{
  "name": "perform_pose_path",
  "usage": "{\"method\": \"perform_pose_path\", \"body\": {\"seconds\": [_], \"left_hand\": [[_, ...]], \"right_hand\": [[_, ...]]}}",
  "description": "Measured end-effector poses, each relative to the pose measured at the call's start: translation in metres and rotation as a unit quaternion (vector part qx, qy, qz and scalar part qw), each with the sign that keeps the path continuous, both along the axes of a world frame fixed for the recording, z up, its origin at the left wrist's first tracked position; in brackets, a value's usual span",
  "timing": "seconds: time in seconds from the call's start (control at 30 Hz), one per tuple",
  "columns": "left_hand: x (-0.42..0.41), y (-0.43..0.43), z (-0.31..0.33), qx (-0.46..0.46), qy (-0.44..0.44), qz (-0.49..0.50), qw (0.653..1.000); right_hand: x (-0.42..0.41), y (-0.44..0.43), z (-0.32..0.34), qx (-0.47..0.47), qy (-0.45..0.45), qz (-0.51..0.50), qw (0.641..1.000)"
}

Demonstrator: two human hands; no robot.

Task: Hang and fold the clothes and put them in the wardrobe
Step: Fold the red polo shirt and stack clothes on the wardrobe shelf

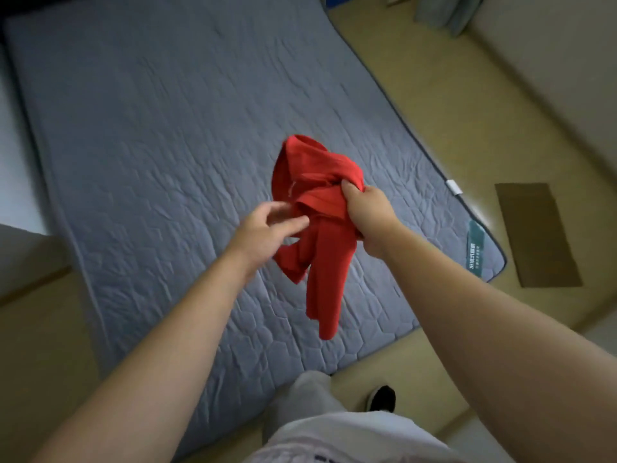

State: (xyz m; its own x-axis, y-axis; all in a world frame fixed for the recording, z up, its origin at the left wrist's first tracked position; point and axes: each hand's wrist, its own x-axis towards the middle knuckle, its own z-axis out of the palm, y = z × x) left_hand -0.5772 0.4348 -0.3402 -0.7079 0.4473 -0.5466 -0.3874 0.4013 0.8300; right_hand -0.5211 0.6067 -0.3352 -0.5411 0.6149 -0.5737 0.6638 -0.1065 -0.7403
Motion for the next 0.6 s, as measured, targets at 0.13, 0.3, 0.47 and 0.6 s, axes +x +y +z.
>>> {"method": "perform_pose_path", "body": {"seconds": [0.13, 0.3, 0.47, 0.6], "left_hand": [[0.049, 0.001, -0.005, 0.018, 0.006, -0.170, 0.985], [0.054, 0.025, 0.021, -0.031, 0.175, -0.057, 0.982], [0.051, 0.053, 0.091, 0.150, 0.070, 0.097, 0.981], [0.050, 0.075, 0.132, 0.257, -0.034, 0.177, 0.949]], "right_hand": [[0.001, 0.000, 0.053, -0.203, 0.122, -0.067, 0.969], [0.031, 0.005, 0.094, -0.302, 0.169, -0.061, 0.936], [0.080, 0.013, 0.109, -0.185, 0.076, 0.104, 0.974], [0.096, 0.017, 0.118, -0.161, 0.081, 0.152, 0.972]]}}
